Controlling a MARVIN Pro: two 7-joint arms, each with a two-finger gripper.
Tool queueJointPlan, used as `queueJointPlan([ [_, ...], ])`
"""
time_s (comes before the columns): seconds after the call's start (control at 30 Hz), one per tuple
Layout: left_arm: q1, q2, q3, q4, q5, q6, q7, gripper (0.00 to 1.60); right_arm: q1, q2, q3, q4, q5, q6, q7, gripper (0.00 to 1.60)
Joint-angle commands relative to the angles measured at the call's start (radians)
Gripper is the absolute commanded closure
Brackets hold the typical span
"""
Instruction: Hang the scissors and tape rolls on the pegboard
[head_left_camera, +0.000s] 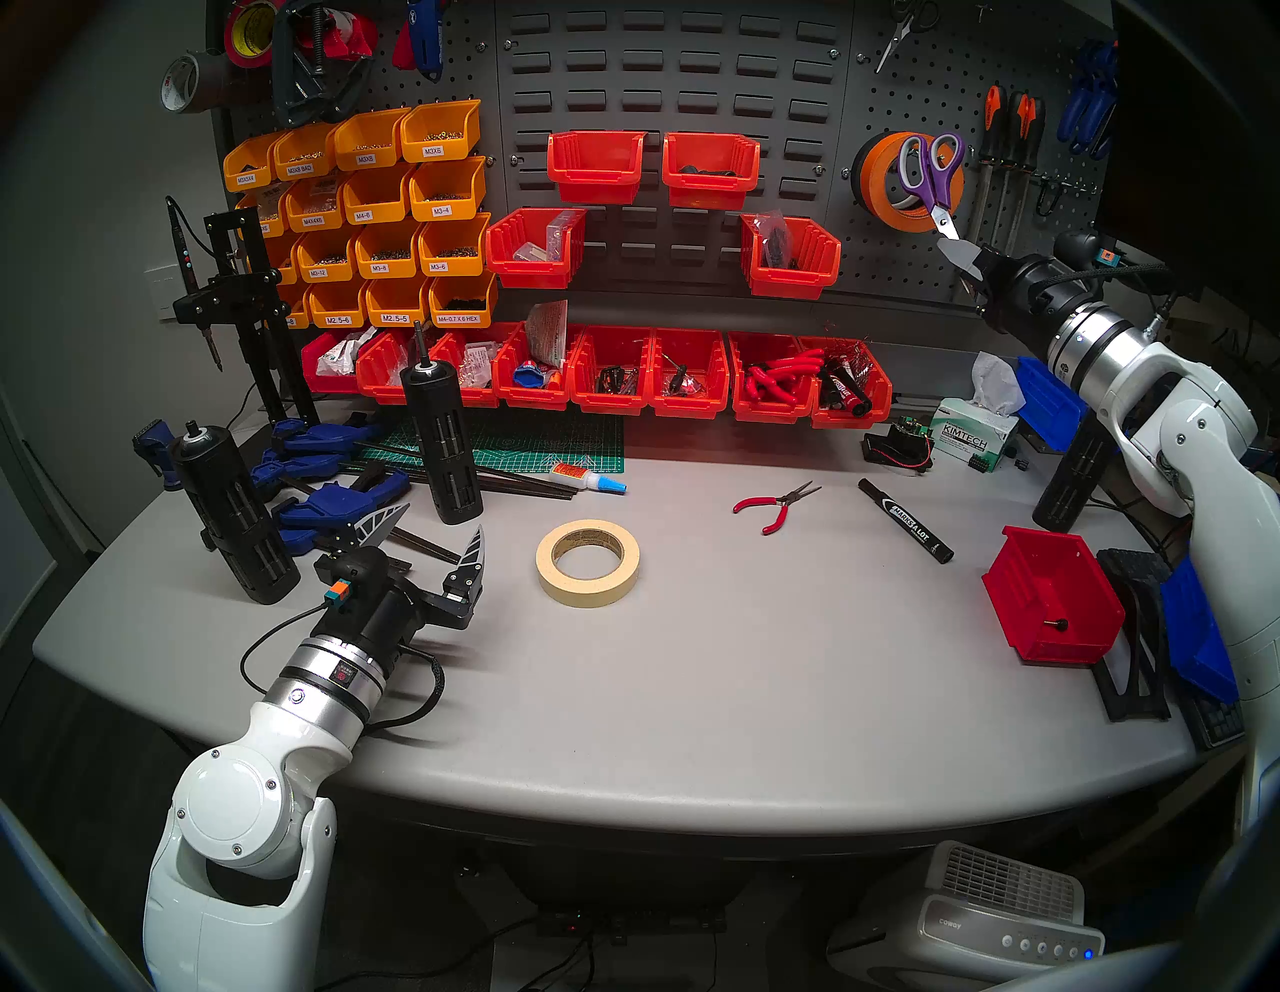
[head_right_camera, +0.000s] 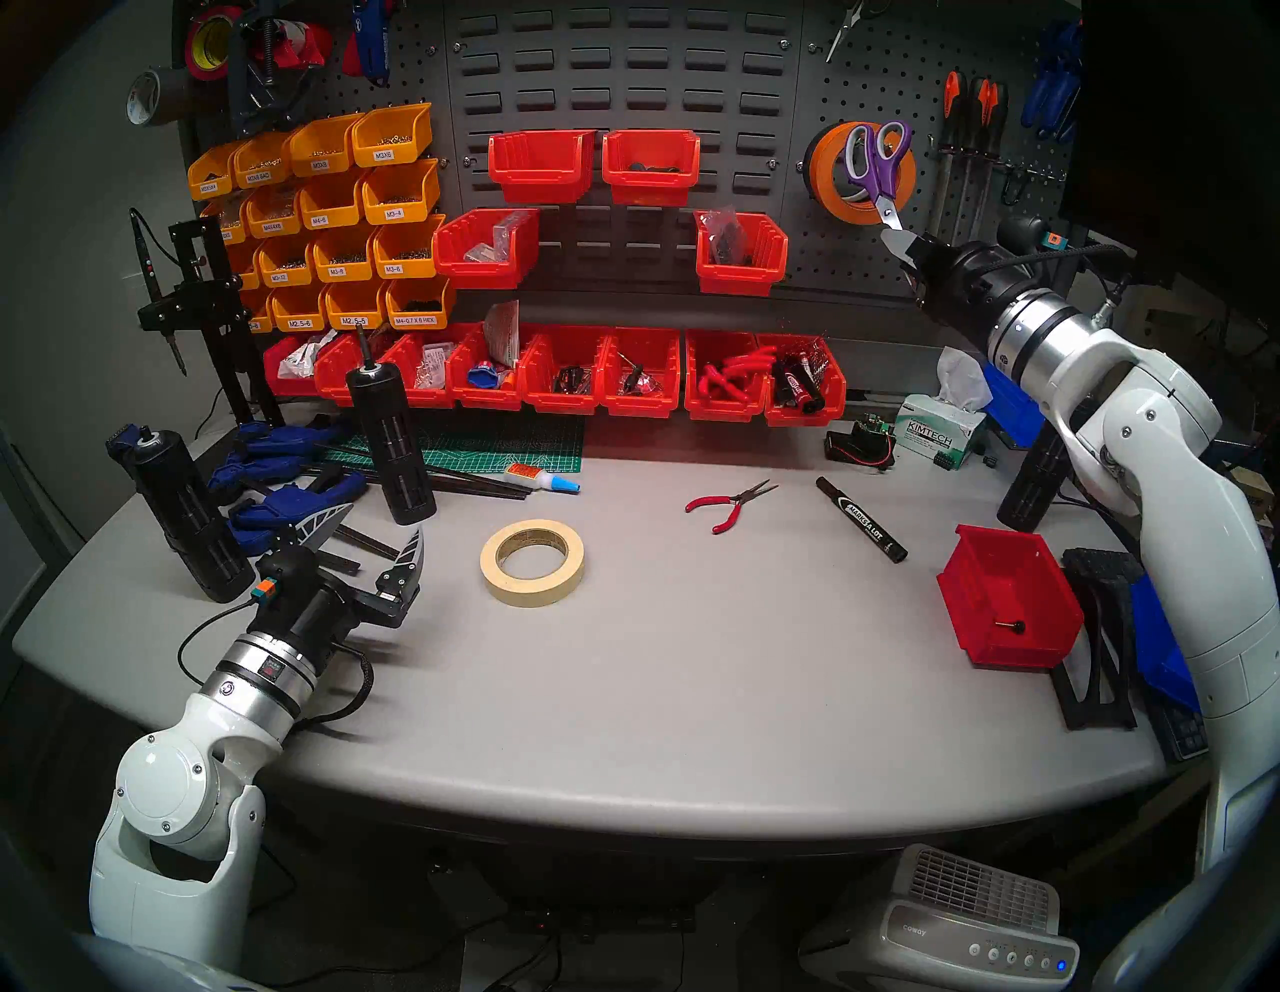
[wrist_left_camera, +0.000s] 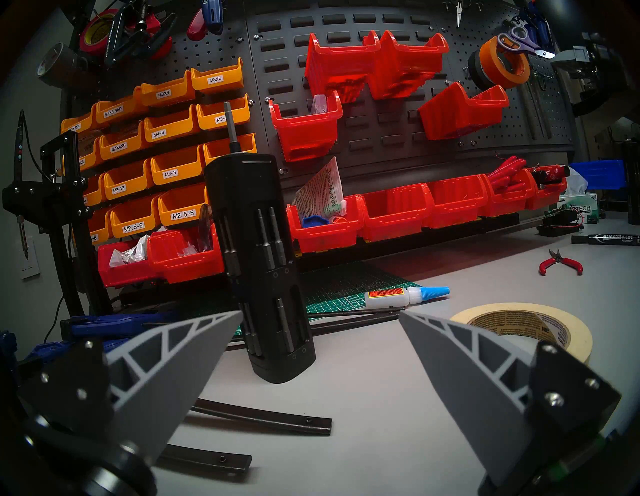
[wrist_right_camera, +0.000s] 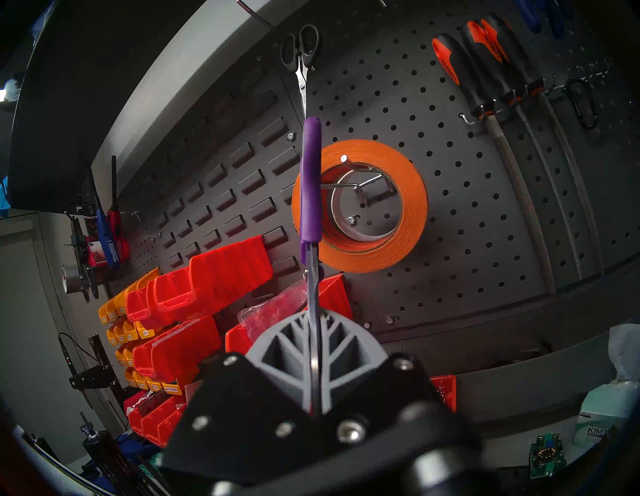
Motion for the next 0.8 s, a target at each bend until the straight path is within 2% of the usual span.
queueJointPlan([
  [0.0, 0.0, 0.0, 0.002, -0.014, 0.0, -0.007, -0.001, 0.0, 0.04, 0.001, 0.026, 0.015, 0.015, -0.011, -0.018, 1.6],
  [0.13, 0.0, 0.0, 0.002, -0.014, 0.0, -0.007, -0.001, 0.0, 0.058, -0.003, 0.009, 0.029, 0.022, -0.015, -0.028, 1.6],
  [0.6, -0.001, 0.0, 0.002, -0.014, 0.0, -0.007, -0.001, 0.0, 0.075, -0.028, 0.002, 0.072, 0.051, -0.022, 0.014, 1.6],
  [0.77, -0.001, 0.0, 0.002, -0.014, 0.0, -0.007, -0.001, 0.0, 0.082, -0.055, 0.011, 0.087, 0.087, -0.025, 0.031, 1.6],
])
